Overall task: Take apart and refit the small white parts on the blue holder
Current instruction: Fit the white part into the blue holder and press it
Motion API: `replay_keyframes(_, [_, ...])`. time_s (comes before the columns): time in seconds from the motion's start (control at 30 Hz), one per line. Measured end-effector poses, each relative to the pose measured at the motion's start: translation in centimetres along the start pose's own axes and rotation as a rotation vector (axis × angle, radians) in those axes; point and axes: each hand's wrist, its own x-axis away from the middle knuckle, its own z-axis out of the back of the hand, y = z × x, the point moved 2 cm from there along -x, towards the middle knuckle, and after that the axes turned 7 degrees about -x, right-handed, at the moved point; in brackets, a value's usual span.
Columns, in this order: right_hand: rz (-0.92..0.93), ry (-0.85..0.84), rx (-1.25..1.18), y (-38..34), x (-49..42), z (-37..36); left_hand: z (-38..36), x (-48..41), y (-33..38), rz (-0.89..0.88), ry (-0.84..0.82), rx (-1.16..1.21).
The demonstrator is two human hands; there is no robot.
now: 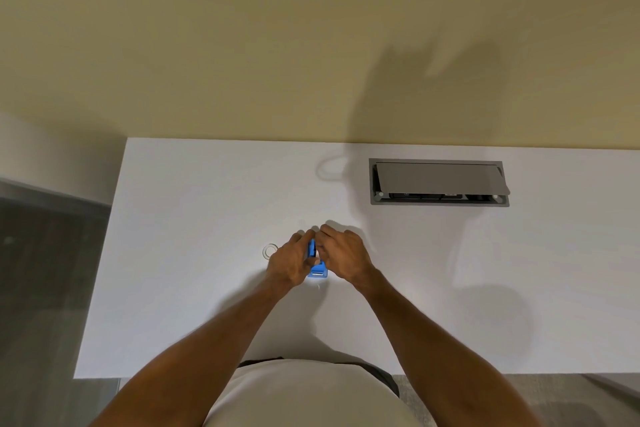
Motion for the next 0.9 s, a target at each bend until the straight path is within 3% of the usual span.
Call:
replay_keyframes(0.4, [0.059,-0.085,0.198,-0.2,-0.7,0.5,0.6,0.2,0.9,0.029,-0.032,-0.065])
replay_keyframes(0.7, [0.097,0.052,0.175,0.3,0.3,-0.2,0.4,0.3,0.8,0.010,-0.032,-0.021])
replay_keyframes(0.8, [0.050,0.121,0.075,0.2,1.0,0.0,0.8,0.9,0.8,-0.034,-0.031,0.030])
replay_keyframes(0.9, [-0.149,0.228,-0.109,0.3,2.1,1.0,0.8,1.3,0.4,-0.056,-0.056,0.042])
